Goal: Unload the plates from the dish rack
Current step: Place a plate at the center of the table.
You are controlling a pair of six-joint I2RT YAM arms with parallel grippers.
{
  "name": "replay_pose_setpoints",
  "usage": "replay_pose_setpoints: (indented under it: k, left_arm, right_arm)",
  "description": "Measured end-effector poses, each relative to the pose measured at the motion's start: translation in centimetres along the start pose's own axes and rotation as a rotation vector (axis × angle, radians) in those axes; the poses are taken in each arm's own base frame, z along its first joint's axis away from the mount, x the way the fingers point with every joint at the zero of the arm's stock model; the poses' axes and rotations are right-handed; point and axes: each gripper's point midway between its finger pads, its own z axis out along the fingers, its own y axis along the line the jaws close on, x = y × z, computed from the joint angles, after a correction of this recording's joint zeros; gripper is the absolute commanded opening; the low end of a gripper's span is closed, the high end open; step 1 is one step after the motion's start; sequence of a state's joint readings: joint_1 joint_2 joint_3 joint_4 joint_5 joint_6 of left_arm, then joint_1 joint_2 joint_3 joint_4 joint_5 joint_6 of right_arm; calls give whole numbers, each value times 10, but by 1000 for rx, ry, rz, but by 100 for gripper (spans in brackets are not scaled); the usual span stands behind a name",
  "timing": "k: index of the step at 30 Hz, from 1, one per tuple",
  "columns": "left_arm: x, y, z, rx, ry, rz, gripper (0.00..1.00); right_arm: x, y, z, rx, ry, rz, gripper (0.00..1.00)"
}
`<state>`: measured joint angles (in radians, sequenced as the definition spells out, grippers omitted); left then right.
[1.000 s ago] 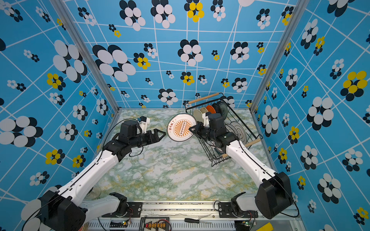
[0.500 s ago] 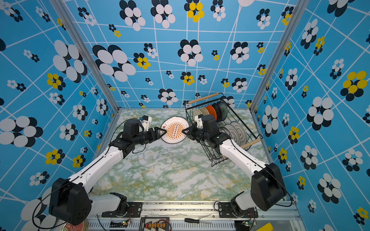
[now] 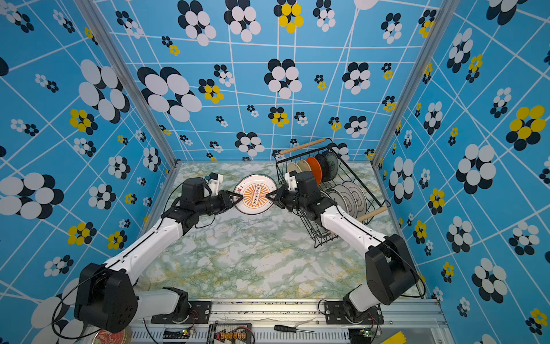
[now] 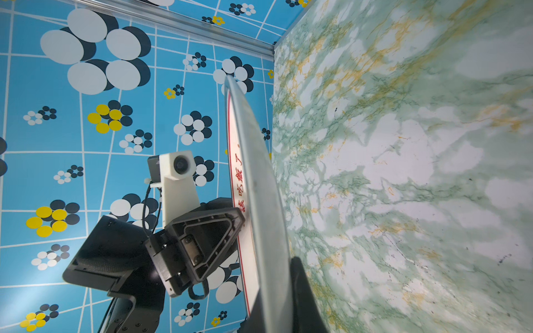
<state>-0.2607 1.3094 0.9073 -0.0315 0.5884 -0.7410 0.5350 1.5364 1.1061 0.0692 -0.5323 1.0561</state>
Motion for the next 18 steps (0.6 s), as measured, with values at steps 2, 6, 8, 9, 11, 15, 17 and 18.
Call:
replay_pose_setpoints:
  k: [2, 6, 8, 9, 11, 15, 17, 18]
  left_arm:
    - [0, 4, 0, -6, 3, -9, 25]
    - [-2, 9, -1, -11, 3, -34, 14]
    - [-7, 9, -4, 4, -4, -49, 8]
    - [-7, 9, -4, 6, -4, -50, 6]
    - [-7, 10, -5, 9, -1, -52, 3]
    - [-7, 9, -7, 22, 11, -53, 0]
    - [-6, 7, -7, 37, 18, -51, 0]
    - [-7, 5, -8, 43, 18, -48, 0]
  right_arm:
    - [1, -1, 2, 2, 3, 0, 3]
    - [1, -3, 7, 2, 5, 5, 12]
    - [0, -6, 10, 4, 7, 11, 14]
    - [0, -7, 12, 7, 8, 12, 16]
    - [2, -10, 15, 15, 16, 17, 18]
    - [6, -17, 22, 29, 29, 24, 31]
    - [9, -19, 24, 37, 38, 30, 37]
    - [11, -19, 26, 37, 44, 29, 38]
